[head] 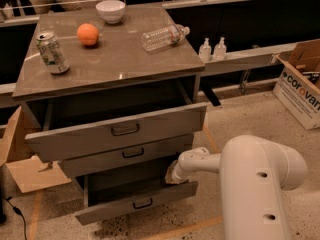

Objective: Open bottom drawer

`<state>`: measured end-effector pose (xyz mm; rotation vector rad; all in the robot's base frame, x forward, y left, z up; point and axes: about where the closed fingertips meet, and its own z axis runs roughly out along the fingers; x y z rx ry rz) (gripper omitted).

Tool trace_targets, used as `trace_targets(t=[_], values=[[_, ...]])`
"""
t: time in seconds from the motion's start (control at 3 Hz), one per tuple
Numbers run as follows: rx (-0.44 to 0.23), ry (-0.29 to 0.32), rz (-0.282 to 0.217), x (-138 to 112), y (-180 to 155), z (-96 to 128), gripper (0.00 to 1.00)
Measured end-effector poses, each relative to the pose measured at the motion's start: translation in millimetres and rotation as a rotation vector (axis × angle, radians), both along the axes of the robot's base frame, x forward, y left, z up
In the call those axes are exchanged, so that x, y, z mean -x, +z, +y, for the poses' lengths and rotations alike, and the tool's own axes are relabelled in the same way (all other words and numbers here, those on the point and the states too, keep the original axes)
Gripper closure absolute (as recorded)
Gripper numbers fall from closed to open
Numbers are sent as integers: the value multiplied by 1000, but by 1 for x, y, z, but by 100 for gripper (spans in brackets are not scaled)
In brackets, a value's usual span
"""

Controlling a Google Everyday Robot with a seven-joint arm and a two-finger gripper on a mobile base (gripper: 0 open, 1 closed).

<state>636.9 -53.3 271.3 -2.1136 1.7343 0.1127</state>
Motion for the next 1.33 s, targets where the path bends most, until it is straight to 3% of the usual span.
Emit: trace_targets(t=[0.33,1.0,1.33], values=[[-11,-10,-35,-9,-3,4,99],[18,-20,-112,-32,-34,10,100],[56,1,-120,-38,-57,12,100]])
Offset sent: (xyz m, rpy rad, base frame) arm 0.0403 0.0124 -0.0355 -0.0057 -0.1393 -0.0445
